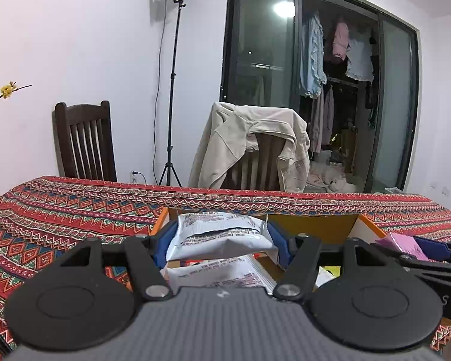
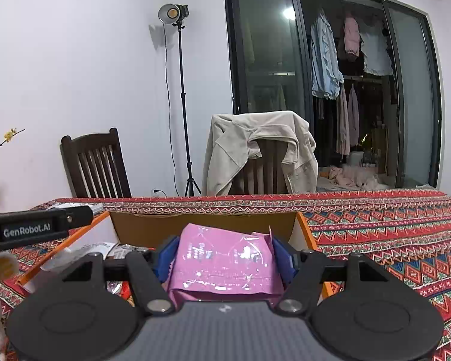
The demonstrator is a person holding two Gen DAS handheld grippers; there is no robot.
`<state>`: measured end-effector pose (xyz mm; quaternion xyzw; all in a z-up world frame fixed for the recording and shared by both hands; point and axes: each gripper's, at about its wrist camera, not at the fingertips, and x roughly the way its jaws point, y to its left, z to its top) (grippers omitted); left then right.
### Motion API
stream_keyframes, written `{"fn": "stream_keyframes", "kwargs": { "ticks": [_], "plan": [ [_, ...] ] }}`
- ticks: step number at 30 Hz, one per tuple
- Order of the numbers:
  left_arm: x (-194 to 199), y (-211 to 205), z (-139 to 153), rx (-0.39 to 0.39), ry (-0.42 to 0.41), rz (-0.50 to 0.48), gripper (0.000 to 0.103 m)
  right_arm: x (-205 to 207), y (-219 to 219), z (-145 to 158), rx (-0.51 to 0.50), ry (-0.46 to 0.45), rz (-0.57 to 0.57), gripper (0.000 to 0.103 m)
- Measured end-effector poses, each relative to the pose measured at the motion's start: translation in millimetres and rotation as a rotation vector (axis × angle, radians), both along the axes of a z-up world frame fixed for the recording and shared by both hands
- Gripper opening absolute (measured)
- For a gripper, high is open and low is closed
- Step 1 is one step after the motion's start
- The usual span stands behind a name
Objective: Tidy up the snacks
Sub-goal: 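Carry both packets over the box and open both grippers to drop them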
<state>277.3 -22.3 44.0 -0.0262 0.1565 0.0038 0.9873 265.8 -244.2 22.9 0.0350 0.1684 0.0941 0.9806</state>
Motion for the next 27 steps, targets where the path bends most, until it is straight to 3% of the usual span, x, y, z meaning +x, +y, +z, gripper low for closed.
{"fn": "stream_keyframes", "kwargs": {
  "ticks": [4, 7, 9, 10, 12, 27],
  "plan": [
    [-1.3, -4.6, -3.1, 0.02, -0.016, -0.017, 0.067, 0.7, 0.6, -1.9, 0.0, 0.005, 0.005, 0.067],
    [-3.8, -3.4, -5.4, 0.014, -0.028, -0.006, 0.082, 1.9, 1.2, -4.1, 0.0, 0.02, 0.009, 0.078],
    [-6.4, 0.0, -5.5, -0.011, -0.047, -0.006, 0.099, 0.8, -1.1, -5.7, 0.016, 0.023, 0.008, 0.085],
    [-8.1, 2.1, -5.3, -0.023, -0.056, 0.005, 0.103, 0.5, -2.4, -6.7, 0.024, 0.023, 0.01, 0.091],
    [-10.2, 5.6, -3.7, -0.04, -0.066, 0.018, 0.103, 0.6, -6.8, -8.8, 0.042, 0.034, 0.004, 0.102],
    [-14.5, 6.2, 2.5, -0.047, -0.061, 0.02, 0.103, -4.7, -8.7, -3.4, 0.049, 0.023, -0.009, 0.103]
  ]
}}
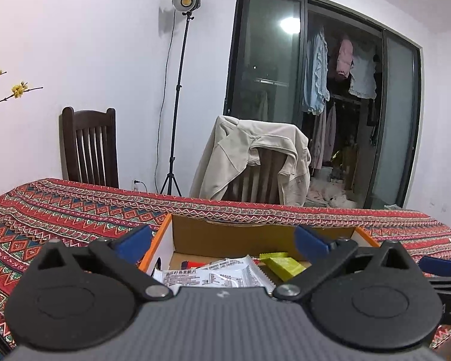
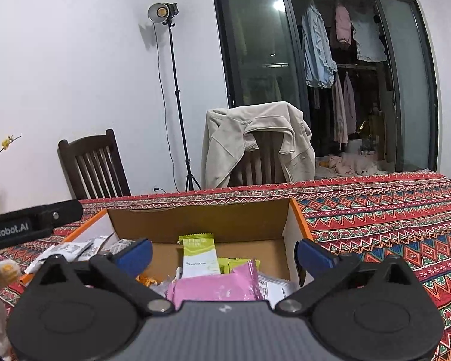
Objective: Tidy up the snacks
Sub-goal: 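Carry both packets over the box and open both grippers to drop them, then withdraw both tools from the box toward the last white packets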
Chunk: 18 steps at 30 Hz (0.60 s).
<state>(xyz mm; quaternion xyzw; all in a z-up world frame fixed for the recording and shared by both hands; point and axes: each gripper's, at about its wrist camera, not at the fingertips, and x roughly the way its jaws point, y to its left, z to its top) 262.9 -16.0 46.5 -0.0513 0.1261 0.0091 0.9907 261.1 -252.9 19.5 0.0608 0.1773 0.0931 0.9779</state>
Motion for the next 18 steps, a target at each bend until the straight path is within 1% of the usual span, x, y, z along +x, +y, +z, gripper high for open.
{"fn": "stream_keyframes", "kwargs": {
  "ticks": [6, 10, 12, 18],
  "plan": [
    [-11.5, 4.5, 19.4, -0.03, 0.007, -0.007, 0.103, -9.1, -1.2, 15.4, 0.008, 0.008, 0.005, 0.103],
    [-25.8, 8.5, 28.4, -0.006, 0.001, -0.002, 0.103, -20.7, -4.7, 23.1, 0.004, 0.02, 0.021, 0.103],
    [-34.0, 12.1, 29.9, -0.001, 0.001, -0.003, 0.103, -26.9, -7.1, 23.5, 0.005, 0.037, 0.038, 0.103],
    [-56.8, 26.6, 24.6, 0.0, 0.033, -0.007, 0.103, -48.8, -9.5, 19.3, -0.023, 0.065, 0.037, 0.103]
  ]
}}
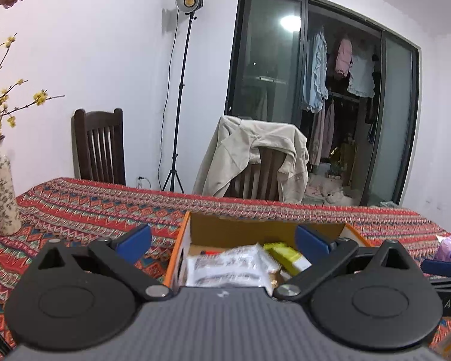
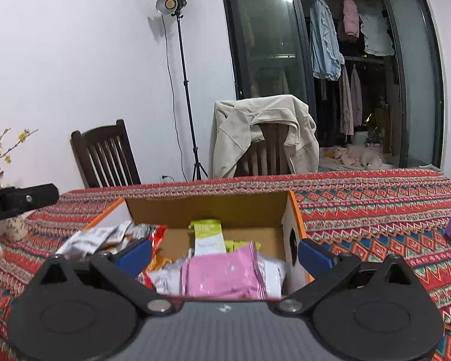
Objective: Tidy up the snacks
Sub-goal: 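Withdraw both tools from the box toward the last white packets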
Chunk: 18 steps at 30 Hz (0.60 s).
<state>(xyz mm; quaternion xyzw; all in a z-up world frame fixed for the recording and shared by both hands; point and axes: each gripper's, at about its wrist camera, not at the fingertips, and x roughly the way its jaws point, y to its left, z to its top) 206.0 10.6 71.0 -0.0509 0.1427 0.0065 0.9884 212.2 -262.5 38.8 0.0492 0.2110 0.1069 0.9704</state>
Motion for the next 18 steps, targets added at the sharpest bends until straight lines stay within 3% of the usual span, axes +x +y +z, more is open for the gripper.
{"fn": "stream_keyframes", "kwargs": {
  "ticks": [18],
  "plan": [
    [-47.2, 25.3, -58.0, 0.026, 0.119, -0.012, 0.103, -39.8, 14.8, -48.0, -0.079, 0.153, 0.04, 0.103]
  ]
}}
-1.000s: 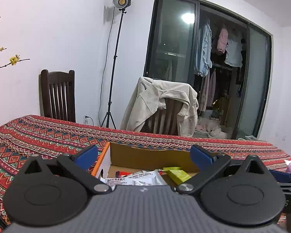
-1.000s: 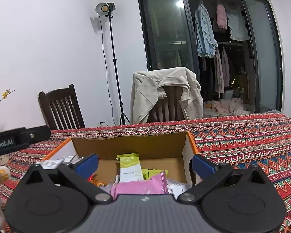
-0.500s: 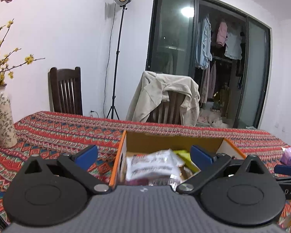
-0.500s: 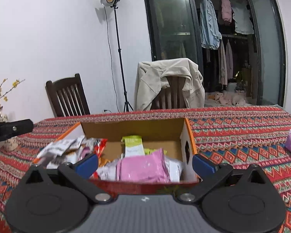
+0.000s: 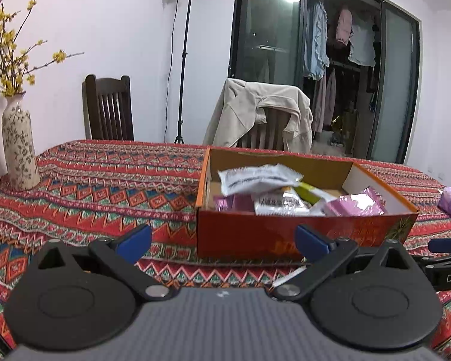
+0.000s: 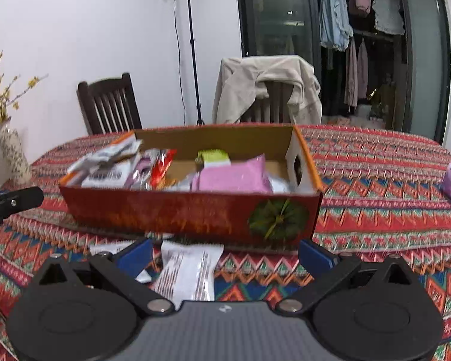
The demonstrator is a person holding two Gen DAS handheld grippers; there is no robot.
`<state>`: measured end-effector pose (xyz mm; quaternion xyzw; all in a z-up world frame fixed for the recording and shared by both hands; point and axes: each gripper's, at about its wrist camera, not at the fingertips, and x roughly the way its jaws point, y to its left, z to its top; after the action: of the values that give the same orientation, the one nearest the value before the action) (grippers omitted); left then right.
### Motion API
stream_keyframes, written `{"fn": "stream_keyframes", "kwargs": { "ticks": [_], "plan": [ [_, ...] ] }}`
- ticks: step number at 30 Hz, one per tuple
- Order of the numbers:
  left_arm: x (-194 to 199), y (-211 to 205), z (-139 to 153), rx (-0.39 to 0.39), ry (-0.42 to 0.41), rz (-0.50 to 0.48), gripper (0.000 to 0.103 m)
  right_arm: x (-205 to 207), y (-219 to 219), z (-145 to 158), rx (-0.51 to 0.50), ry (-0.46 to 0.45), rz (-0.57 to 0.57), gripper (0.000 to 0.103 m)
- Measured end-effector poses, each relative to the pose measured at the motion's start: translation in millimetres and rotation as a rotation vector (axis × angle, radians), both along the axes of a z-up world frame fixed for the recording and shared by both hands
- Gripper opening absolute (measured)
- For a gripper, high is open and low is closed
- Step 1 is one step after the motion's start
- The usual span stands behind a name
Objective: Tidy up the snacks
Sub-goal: 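Withdraw both tools from the box toward the last white packets, then grasp a white packet with the right gripper while the left gripper grasps another white packet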
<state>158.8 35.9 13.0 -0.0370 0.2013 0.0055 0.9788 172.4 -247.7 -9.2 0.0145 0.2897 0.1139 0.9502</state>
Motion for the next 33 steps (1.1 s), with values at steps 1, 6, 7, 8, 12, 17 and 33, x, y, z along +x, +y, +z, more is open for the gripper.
{"fn": "stream_keyframes", "kwargs": {
  "ticks": [1, 6, 7, 8, 12, 17, 33],
  "plan": [
    [0.9, 0.2, -2.6, -0.001, 0.007, 0.0, 0.103, 0.1, 1.4, -2.6, -0.005, 0.007, 0.002, 0.103],
    [3.9, 1.9, -12.8, 0.006, 0.025, 0.006, 0.103, 3.0, 5.6, -9.5, -0.021, 0.031, 0.005, 0.103],
    [4.2, 3.5, -13.6, -0.002, 0.027, 0.006, 0.103, 4.4, 6.5, -9.7, -0.023, 0.034, 0.006, 0.103],
    [4.4, 5.0, -13.7, -0.006, 0.027, 0.01, 0.103, 5.5, 7.8, -10.2, -0.026, 0.038, 0.007, 0.103],
    [4.3, 8.6, -15.0, -0.022, 0.027, 0.022, 0.103, 11.4, 15.3, -12.6, -0.034, 0.055, 0.018, 0.103],
    [5.6, 11.9, -16.7, -0.03, 0.035, 0.042, 0.103, 23.9, 31.7, -15.3, -0.08, 0.073, 0.029, 0.101],
    [9.8, 13.6, -21.0, -0.031, 0.062, 0.063, 0.103, 40.5, 40.2, -37.7, -0.083, 0.095, 0.039, 0.092]
  ]
}}
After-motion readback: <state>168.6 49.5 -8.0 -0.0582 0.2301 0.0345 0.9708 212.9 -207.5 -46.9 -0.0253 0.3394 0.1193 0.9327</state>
